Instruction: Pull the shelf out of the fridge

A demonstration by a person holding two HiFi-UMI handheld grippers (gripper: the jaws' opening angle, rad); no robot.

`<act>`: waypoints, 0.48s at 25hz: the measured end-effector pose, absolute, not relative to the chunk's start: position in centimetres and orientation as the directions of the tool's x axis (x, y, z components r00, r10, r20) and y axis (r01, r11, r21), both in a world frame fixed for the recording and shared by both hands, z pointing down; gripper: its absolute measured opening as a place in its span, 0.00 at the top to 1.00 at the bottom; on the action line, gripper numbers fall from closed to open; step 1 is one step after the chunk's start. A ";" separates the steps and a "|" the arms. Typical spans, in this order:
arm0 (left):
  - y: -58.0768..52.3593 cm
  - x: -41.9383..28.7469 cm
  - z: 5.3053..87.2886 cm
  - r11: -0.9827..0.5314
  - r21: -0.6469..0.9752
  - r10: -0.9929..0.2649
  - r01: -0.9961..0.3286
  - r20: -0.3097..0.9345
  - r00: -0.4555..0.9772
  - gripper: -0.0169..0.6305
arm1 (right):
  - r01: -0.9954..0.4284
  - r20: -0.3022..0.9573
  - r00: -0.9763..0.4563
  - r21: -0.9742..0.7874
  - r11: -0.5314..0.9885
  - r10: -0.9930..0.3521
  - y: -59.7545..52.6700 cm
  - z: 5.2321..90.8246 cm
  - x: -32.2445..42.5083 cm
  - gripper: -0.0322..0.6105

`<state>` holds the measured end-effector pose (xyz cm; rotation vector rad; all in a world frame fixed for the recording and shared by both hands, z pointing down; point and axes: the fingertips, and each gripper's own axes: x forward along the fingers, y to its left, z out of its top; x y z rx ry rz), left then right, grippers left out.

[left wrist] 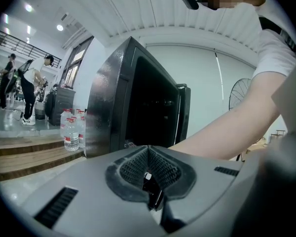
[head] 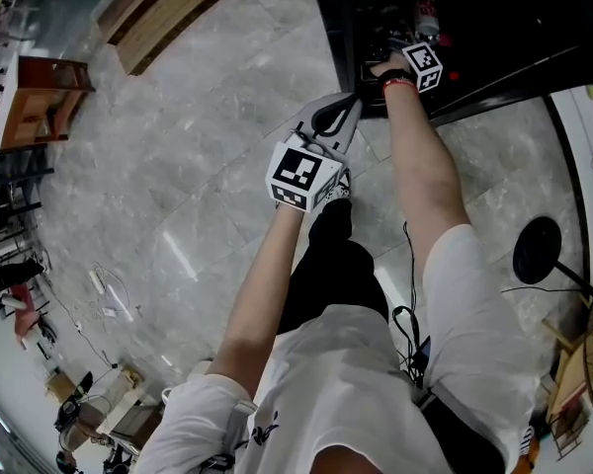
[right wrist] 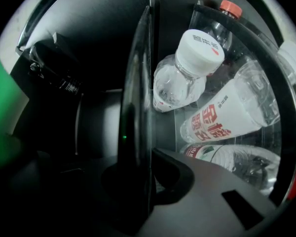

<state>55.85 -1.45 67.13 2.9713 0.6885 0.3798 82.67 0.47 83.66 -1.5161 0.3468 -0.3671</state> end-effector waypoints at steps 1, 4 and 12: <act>-1.6 55.7 67.1 -0.899 0.121 0.438 0.421 0.225 0.870 0.95 | 0.017 0.005 0.897 -1.000 0.023 -0.441 0.5 83.6 82.6 0.90; -2.1 55.6 67.1 -0.903 0.132 0.429 0.409 0.228 0.874 0.95 | 0.017 0.004 0.896 -1.000 0.025 -0.443 0.3 83.2 82.5 0.90; -1.6 55.6 67.4 -0.897 0.165 0.438 0.409 0.222 0.871 0.95 | 0.020 0.008 0.895 -1.000 0.021 -0.445 0.6 83.3 81.8 0.91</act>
